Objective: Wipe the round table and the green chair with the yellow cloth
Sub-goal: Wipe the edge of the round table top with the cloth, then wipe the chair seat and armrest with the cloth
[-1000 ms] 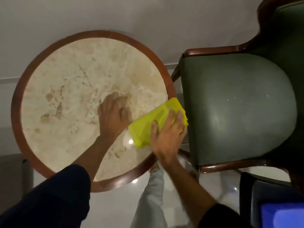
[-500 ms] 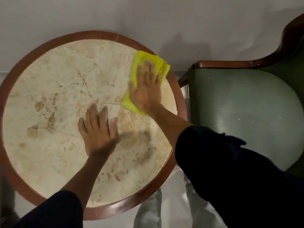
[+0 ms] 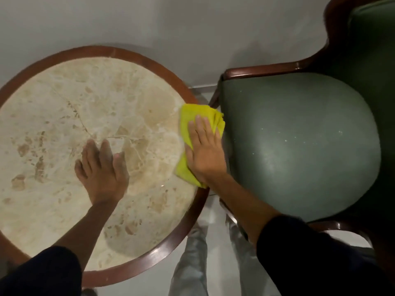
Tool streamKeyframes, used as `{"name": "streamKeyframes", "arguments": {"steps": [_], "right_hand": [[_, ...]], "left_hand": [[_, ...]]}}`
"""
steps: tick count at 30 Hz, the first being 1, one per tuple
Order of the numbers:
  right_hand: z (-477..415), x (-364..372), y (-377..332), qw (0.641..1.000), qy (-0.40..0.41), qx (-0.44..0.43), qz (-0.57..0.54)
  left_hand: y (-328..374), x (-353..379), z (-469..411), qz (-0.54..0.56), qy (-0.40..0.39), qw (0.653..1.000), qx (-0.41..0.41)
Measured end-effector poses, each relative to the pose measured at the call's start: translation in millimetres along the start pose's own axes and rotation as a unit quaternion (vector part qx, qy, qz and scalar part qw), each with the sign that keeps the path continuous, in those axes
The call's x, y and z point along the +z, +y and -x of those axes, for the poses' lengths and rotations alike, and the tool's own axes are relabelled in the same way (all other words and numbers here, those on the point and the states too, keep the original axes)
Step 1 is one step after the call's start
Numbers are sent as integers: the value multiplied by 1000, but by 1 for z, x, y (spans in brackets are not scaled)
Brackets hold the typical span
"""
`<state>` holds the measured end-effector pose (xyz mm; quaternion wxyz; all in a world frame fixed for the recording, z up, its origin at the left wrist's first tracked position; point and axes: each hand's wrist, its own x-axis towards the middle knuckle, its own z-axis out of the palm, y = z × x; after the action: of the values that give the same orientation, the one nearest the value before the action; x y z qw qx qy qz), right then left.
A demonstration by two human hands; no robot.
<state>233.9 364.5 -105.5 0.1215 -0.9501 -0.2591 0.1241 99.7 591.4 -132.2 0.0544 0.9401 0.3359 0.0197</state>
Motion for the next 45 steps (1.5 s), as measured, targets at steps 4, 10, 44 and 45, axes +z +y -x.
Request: {"name": "streamKeyframes", "arguments": {"steps": [4,10,44,45], "right_hand": [[-23,-10,-10,997,-26,-68,-16],[31,-60,28,816,90,264,-506],[6,-34,188,969,44,242,22],[6,-24,163,984,20,169,44]], "left_hand": [[40,-6,-10,-18,-15,1000,4],[144,-21,-26,21,-6,980,197],[262,32,-88,23,-122,911,393],[261,32,-86,24,-112,912,395]]}}
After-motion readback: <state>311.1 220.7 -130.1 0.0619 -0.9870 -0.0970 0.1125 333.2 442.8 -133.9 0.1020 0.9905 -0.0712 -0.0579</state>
